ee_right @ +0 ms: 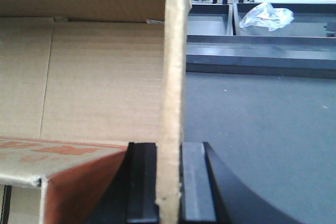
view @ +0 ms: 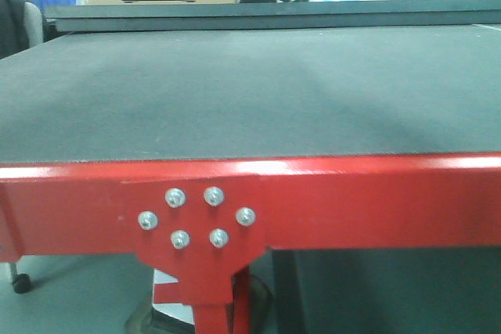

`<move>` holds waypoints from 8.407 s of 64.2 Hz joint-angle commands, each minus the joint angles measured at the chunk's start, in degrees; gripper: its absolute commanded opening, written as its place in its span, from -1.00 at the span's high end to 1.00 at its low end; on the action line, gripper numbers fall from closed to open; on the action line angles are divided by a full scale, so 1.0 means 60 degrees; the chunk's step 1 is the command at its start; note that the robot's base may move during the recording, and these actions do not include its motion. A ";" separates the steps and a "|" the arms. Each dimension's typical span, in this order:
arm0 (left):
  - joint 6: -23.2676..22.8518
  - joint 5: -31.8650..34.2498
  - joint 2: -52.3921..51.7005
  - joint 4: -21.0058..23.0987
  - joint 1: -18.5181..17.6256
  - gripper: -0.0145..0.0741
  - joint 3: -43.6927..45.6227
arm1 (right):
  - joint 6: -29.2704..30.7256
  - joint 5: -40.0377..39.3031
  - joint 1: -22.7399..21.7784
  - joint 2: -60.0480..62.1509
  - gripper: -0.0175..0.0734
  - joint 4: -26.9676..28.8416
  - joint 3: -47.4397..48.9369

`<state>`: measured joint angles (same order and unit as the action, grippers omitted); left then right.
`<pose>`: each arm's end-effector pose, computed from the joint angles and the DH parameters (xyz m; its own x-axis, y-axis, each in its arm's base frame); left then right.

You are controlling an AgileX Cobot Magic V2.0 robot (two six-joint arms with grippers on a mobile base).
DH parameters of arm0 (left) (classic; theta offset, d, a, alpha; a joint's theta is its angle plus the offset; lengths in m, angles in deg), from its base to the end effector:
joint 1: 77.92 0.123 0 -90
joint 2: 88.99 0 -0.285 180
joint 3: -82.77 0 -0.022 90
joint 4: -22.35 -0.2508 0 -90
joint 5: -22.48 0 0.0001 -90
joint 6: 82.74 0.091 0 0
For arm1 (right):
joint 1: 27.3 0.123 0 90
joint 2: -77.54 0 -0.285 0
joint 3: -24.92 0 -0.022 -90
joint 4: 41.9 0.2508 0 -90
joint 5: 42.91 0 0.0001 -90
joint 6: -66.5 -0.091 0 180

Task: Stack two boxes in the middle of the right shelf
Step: 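Back away from the table and turn while holding the box, then drive to the steel shelf with blue bins holding the box, then raise the held box above the middle shelf's steel rail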

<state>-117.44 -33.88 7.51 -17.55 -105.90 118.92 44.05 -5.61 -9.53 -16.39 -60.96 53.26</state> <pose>0.2982 -0.1034 0.5237 -0.2810 -0.0145 -0.9596 -0.0976 0.9951 0.0136 0.3162 0.0824 0.5134 -0.2000 0.0628 -0.9778 -0.0904 0.9925 0.0823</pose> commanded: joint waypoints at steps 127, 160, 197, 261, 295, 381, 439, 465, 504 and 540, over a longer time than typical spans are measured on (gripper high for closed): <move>-0.0046 0.0084 -0.0105 -0.0725 0.0051 0.92 0.0090 | -0.0005 -0.0784 -0.0082 0.0183 0.97 -0.0277 0.0122; -0.0046 0.0084 -0.0105 -0.0725 0.0051 0.92 0.0090 | -0.0005 -0.0784 -0.0082 0.0183 0.97 -0.0277 0.0122; -0.0046 0.0105 -0.0105 -0.0724 0.0051 0.92 0.0090 | -0.0005 -0.0784 -0.0082 0.0183 0.97 -0.0277 0.0122; -0.0046 0.0105 -0.0105 -0.0724 0.0051 0.92 0.0090 | -0.0005 -0.0784 -0.0082 0.0183 0.97 -0.0277 0.0122; -0.0046 0.0121 -0.0105 -0.0724 0.0051 0.92 0.0090 | -0.0005 -0.0784 -0.0082 0.0183 0.97 -0.0277 0.0122; -0.0046 0.0141 -0.0070 -0.0724 0.0051 0.92 0.0090 | -0.0005 -0.0784 -0.0082 0.0183 0.97 -0.0277 0.0122; -0.0046 0.0141 -0.0050 -0.0724 0.0051 0.92 0.0090 | -0.0005 -0.1026 -0.0082 0.0183 0.97 -0.0277 0.0122; -0.0046 0.0141 -0.0049 -0.0744 0.0051 0.92 0.0090 | -0.0005 -0.1047 -0.0082 0.0183 0.97 -0.0277 0.0122; -0.0046 0.0141 -0.0049 -0.0744 0.0051 0.92 0.0090 | -0.0005 -0.1047 -0.0082 0.0183 0.97 -0.0277 0.0122; -0.0046 0.0141 -0.0049 -0.0744 0.0051 0.92 0.0090 | -0.0005 -0.1047 -0.0082 0.0183 0.97 -0.0277 0.0122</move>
<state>-117.44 -34.18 7.91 -18.75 -106.11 119.16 44.17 -8.72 -9.63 -16.39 -61.43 53.26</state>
